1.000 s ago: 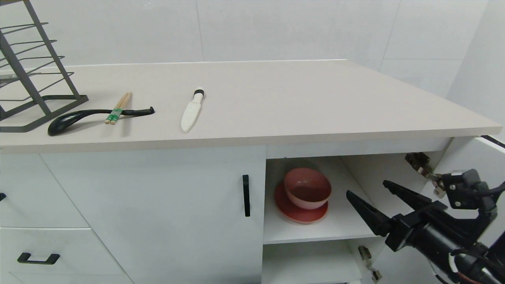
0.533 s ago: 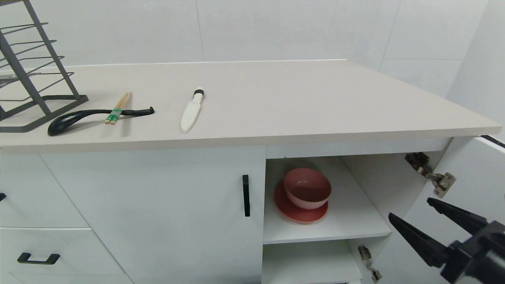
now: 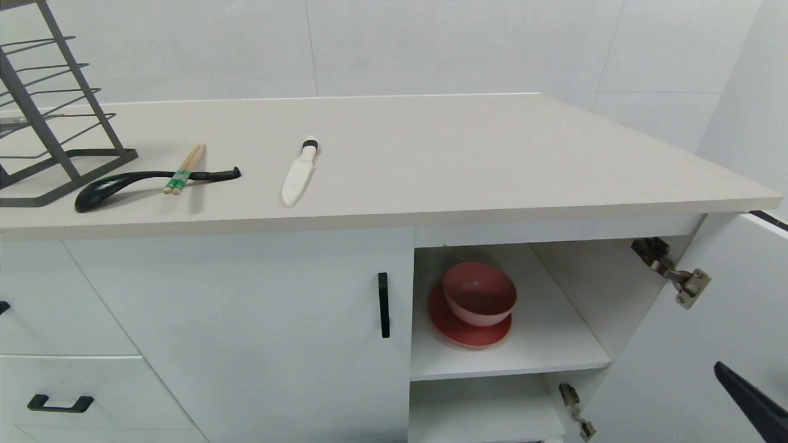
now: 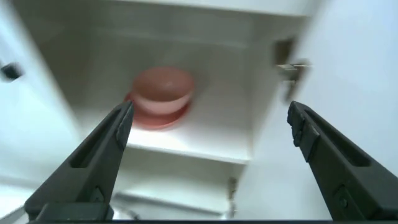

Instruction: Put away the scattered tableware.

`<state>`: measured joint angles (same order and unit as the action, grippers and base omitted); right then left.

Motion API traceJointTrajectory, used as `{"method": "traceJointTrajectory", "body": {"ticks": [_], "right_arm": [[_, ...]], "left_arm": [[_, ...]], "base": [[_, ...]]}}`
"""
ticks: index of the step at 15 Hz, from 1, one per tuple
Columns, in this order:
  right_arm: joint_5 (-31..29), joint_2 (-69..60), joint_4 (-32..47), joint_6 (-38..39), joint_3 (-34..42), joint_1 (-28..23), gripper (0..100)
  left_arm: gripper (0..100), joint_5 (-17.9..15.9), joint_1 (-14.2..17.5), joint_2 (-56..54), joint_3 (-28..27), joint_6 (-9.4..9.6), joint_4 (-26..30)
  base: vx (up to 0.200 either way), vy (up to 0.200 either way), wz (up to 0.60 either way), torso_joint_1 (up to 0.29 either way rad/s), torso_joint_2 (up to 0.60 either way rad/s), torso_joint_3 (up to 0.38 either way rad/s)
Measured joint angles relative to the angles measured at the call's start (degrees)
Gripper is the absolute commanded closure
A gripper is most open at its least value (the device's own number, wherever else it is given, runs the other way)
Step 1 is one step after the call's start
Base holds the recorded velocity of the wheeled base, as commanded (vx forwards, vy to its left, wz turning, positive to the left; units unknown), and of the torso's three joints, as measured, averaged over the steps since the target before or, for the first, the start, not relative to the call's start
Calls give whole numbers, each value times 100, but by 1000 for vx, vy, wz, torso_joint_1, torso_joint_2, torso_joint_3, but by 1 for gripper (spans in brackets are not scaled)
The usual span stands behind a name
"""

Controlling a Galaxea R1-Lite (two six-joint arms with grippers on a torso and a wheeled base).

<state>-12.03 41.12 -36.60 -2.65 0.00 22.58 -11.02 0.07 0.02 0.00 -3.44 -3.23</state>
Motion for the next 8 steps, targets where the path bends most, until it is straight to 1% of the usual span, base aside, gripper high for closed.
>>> {"method": "traceJointTrajectory", "body": {"ticks": [5, 8], "right_arm": [[76, -1122, 389, -252, -11, -1134, 0], [323, -1993, 794, -263, -22, -1586, 0]], "left_arm": [[0, -20, 0, 0, 0, 10, 0], [0, -22, 0, 0, 0, 29, -2]], "base": [[0, 0, 0, 0, 0, 0], [0, 0, 0, 0, 0, 0]]}}
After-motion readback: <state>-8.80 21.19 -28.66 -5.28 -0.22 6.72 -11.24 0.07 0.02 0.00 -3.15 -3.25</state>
